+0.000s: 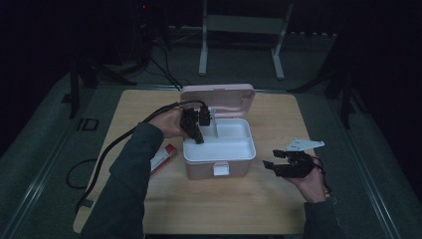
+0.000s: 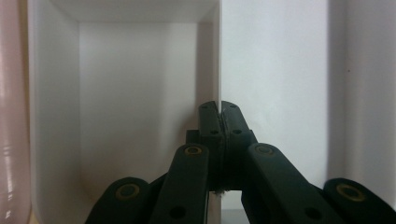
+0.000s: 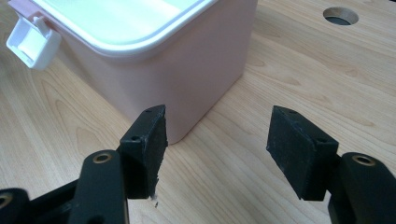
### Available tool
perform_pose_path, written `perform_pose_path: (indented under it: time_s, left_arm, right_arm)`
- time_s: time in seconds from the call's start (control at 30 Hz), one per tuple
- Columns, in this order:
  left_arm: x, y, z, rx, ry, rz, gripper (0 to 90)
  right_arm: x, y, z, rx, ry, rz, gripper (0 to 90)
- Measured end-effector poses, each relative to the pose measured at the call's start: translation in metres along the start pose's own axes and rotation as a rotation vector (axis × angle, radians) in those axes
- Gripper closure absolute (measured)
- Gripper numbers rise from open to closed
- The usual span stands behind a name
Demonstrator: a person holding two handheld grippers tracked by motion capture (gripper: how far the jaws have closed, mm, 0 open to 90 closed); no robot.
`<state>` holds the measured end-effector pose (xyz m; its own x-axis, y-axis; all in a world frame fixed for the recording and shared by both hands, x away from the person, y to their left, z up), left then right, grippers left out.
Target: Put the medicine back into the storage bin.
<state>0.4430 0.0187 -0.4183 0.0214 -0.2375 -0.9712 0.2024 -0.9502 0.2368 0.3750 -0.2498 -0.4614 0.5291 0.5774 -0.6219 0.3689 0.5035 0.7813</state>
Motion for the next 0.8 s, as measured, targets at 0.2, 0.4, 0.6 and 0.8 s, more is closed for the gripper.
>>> perform_pose_path:
  time_s: [0.2,0.4,0.6,0.8]
  left_arm:
    - [-0.013,0.002,0.001,0.002,0.012,0.046,89.6]
    - [-0.034,0.004,0.007,0.010,0.017,0.110,89.5]
    - [-0.044,-0.006,0.011,0.019,0.043,0.085,89.5]
    - [-0.051,-0.021,0.016,0.020,0.066,0.077,89.4]
  right_arm:
    - [0.001,-0.001,0.000,0.001,0.004,-0.004,37.3]
    - [0.003,-0.001,-0.001,0.000,0.006,-0.008,37.3]
    - [0.002,-0.002,-0.001,0.001,0.006,-0.010,37.3]
    - [0.002,-0.003,0.000,0.000,0.002,-0.014,37.2]
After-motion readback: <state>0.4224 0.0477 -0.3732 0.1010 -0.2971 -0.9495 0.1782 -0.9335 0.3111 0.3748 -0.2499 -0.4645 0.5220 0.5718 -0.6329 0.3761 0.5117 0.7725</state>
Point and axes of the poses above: each handheld gripper's, and its own axes: x roughly forward along the jaws, y roughly out of its top, z roughly to its right, the point moved 8 cm from there along x, roughly forward along the jaws, and after that the axes turned 7 degrees about -x, right-handed, at the moved point
